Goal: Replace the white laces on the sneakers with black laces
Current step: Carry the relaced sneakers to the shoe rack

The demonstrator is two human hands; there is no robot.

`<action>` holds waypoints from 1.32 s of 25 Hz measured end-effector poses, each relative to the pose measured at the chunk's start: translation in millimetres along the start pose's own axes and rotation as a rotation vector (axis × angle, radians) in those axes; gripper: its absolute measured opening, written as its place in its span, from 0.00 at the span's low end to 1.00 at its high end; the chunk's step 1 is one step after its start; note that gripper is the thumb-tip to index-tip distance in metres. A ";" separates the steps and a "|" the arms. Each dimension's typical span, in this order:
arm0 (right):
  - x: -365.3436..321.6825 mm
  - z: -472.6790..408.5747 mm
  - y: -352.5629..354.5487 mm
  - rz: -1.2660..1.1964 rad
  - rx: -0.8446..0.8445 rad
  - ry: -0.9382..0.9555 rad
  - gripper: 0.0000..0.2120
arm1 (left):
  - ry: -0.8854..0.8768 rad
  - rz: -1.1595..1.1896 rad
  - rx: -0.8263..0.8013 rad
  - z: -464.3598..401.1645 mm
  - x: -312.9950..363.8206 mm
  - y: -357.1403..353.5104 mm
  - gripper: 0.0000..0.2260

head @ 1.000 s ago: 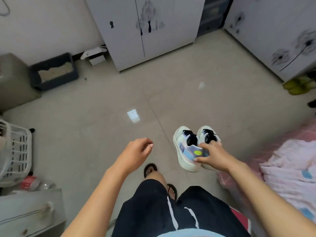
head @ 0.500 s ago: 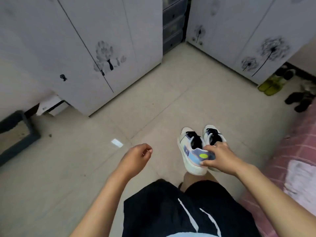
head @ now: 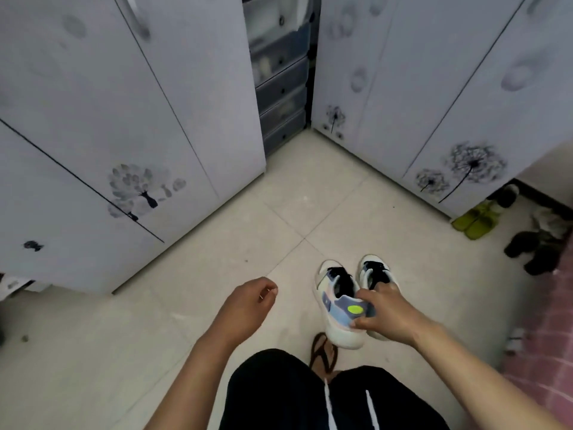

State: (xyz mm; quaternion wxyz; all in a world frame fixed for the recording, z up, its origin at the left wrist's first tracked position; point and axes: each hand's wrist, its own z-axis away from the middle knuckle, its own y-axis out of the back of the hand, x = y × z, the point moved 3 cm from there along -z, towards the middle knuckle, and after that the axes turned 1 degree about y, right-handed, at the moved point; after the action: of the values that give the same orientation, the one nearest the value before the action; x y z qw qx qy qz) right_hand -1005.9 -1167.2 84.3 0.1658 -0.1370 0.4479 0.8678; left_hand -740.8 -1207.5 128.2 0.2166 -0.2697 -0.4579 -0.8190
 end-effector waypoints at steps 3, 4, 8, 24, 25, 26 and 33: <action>20.9 -57.6 55.8 0.041 -0.044 0.032 0.23 | -0.005 0.017 -0.017 -65.7 48.4 9.9 0.08; 24.6 -74.3 71.2 0.047 -0.053 0.035 0.23 | 0.002 0.010 -0.022 -81.7 58.4 14.3 0.08; 40.2 -167.8 144.9 0.028 -0.104 0.049 0.23 | 0.074 0.026 0.022 -179.3 78.2 39.8 0.07; 60.6 -548.6 407.7 0.131 -0.258 0.177 0.25 | 0.166 0.050 0.158 -593.1 172.3 161.9 0.08; 65.0 -574.6 421.3 0.178 -0.292 0.205 0.25 | 0.199 0.065 0.171 -614.8 180.5 158.3 0.08; 70.6 -600.6 434.0 0.233 -0.329 0.239 0.25 | 0.234 0.087 0.191 -637.3 188.5 154.6 0.08; 113.1 -759.5 509.5 0.433 -0.514 0.396 0.24 | 0.439 0.367 0.342 -791.0 238.4 129.6 0.08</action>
State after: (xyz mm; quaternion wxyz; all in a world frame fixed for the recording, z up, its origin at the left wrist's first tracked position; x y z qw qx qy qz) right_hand -1249.9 -2050.6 -12.7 -0.1505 -0.2414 0.2578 0.9234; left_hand -1036.8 -1981.9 18.6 0.4962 -0.1245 -0.4749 -0.7161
